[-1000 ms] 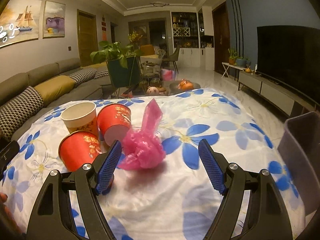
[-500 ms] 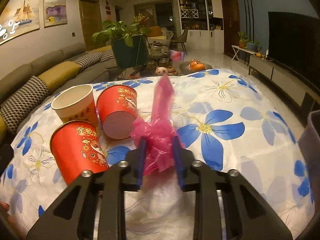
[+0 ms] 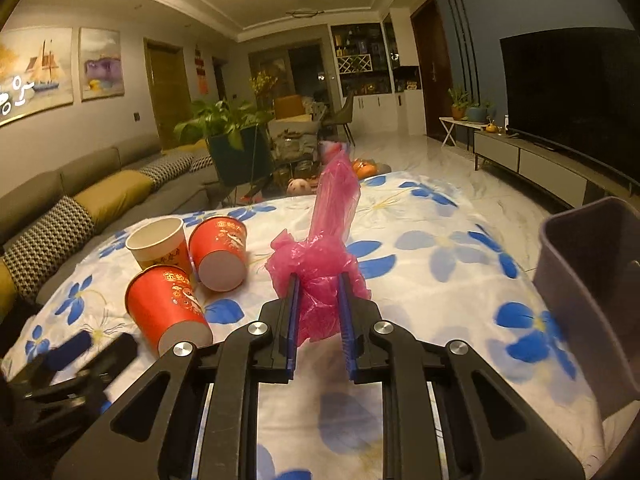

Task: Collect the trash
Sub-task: 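Grasp the large red cup with the left tool while the right tool grasps the pink bag, then lift the red cup with the left tool while the right tool carries the pink bag to the bin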

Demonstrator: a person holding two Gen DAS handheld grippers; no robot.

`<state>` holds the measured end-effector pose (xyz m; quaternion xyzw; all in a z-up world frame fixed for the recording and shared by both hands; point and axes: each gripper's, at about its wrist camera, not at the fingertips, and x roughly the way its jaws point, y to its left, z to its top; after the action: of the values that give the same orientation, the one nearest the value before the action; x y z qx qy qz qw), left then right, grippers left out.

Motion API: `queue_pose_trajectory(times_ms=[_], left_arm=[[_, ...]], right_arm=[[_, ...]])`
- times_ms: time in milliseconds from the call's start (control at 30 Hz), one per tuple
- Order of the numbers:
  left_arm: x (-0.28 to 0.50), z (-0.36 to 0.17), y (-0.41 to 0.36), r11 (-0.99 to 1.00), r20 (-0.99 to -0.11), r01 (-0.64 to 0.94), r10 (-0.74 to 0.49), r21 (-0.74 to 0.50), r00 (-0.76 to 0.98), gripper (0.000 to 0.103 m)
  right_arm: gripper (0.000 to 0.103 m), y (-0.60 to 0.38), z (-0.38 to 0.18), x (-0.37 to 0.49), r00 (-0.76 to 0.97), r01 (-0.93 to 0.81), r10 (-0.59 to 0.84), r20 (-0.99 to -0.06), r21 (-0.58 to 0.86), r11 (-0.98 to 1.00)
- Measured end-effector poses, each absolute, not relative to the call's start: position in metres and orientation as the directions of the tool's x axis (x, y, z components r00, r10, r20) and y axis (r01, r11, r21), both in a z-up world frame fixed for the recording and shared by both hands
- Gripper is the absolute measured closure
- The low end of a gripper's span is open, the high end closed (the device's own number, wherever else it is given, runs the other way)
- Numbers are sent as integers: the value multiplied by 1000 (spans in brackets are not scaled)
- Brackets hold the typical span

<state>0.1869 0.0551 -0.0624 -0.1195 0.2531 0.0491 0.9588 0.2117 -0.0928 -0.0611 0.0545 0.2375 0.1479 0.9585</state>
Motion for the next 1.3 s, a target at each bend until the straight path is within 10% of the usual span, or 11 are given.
queue_pose_trajectory(times_ms=[533,867,1300], left_arm=[[253,-63,35,936,-599,-295,128,-191,791,7],[259,-89,52,929,-662,-268,35,-254,749,45],[204,-76,57,935,-585,-189,-24,-301,811,47]], right_arm=[[84,-118,-57,194,853,-256,317,-414,197,946],[84,-120,-59,193,853,-257,319,-413,200,946],[84,-122,-55,185,858,-255,313,-407,192,948]])
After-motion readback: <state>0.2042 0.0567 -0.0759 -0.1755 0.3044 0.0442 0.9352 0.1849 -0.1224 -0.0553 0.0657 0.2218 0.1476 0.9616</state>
